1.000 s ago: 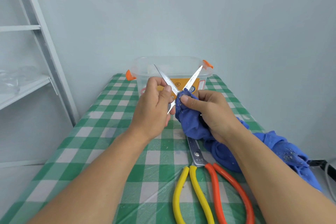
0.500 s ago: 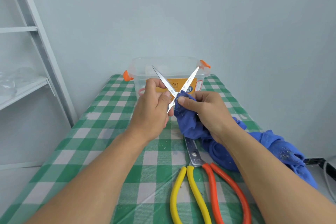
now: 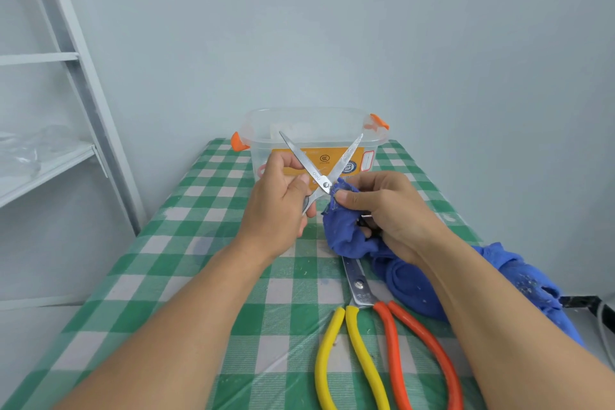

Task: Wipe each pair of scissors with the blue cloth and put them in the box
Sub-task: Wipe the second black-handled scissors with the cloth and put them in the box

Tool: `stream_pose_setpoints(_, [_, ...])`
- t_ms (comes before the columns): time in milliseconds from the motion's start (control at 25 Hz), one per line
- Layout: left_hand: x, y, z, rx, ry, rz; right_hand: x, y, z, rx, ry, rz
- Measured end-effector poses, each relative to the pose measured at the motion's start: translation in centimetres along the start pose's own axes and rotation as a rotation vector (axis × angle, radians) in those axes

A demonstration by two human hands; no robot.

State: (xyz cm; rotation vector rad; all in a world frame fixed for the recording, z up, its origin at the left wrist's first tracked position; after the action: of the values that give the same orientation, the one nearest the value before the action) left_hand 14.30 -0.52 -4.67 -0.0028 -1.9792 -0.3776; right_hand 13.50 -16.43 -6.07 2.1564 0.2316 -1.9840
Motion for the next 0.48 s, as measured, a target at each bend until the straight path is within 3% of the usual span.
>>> stream_pose_setpoints(360, [1.3,-1.3,0.5,-0.034,-0.079,-0.148,-0.9,0.1,0.5,0.201,0.018,0.105])
stream_pose_setpoints(480, [1.3,-1.2,0.6,-0.044,-0.059,-0.14,-0.9,0.0,0.6,0.179,-0.006,0.095])
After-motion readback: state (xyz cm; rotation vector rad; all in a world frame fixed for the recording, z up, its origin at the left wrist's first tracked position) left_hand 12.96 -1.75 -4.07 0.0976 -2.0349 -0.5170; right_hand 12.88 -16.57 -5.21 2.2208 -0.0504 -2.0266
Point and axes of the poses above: each hand's wrist, its own z-axis away from the middle knuckle, its own y-axis out of the back of the hand, x = y × z, the point moved 7 cm from there along -z, towards the middle knuckle, and after that the axes turned 10 degrees about -x, right-handed, at the moved point
